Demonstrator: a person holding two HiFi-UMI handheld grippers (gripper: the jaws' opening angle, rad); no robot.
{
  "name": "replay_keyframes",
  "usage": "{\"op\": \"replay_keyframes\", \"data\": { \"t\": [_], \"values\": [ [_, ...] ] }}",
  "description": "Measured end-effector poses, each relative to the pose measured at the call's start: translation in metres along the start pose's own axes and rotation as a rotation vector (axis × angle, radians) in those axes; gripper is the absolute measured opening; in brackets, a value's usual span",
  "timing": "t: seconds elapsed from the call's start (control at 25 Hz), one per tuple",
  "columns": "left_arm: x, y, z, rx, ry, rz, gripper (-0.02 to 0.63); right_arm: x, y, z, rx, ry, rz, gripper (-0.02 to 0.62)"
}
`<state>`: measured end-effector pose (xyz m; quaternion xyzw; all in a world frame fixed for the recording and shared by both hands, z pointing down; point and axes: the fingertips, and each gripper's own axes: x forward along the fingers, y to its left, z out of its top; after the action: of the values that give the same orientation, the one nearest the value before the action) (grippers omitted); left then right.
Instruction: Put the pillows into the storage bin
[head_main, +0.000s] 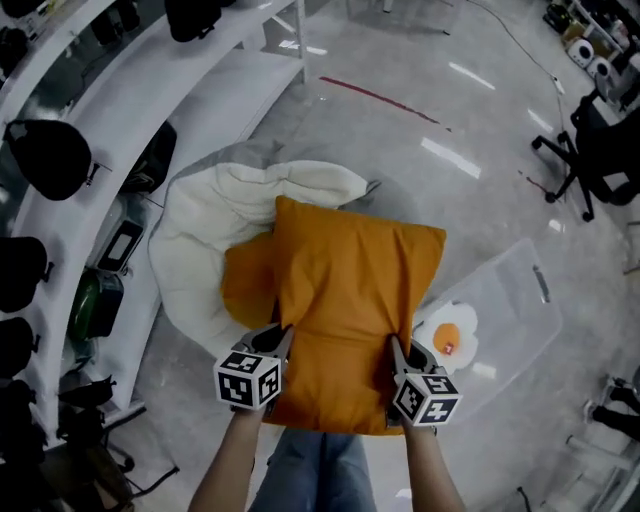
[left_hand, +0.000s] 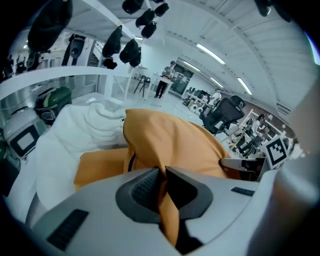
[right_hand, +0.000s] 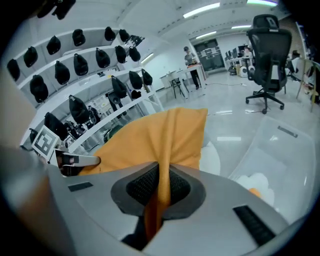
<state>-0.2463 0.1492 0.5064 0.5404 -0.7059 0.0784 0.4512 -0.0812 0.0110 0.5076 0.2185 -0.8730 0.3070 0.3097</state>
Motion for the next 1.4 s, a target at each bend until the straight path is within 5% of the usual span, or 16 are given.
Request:
{"op": "replay_keyframes", "data": {
  "t": [0.32, 0.84, 1.12, 1.4],
  "values": [
    [0.081, -0.135, 0.033, 0.226, 0.060, -0.188, 0.046, -0.085, -0.122, 0.004, 0.167, -0.162, -0.226, 0.020],
    [0.194, -0.364, -0.006, 0.507, 0.186, -0.488, 0.043, -0.230, -0.298, -0.057, 0.414, -0.342, -0.552, 0.018],
    [0.252, -0.436, -0.031, 0.602, 0.208, -0.547, 0.043, -0.254, -0.374, -0.087, 0.483, -0.391, -0.638, 0.018],
    [0.319, -0.455, -0.049, 0.640, 0.187, -0.547, 0.043, -0.226, -0.440, -0.105, 0.471, -0.409, -0.661, 0.020]
  ]
}}
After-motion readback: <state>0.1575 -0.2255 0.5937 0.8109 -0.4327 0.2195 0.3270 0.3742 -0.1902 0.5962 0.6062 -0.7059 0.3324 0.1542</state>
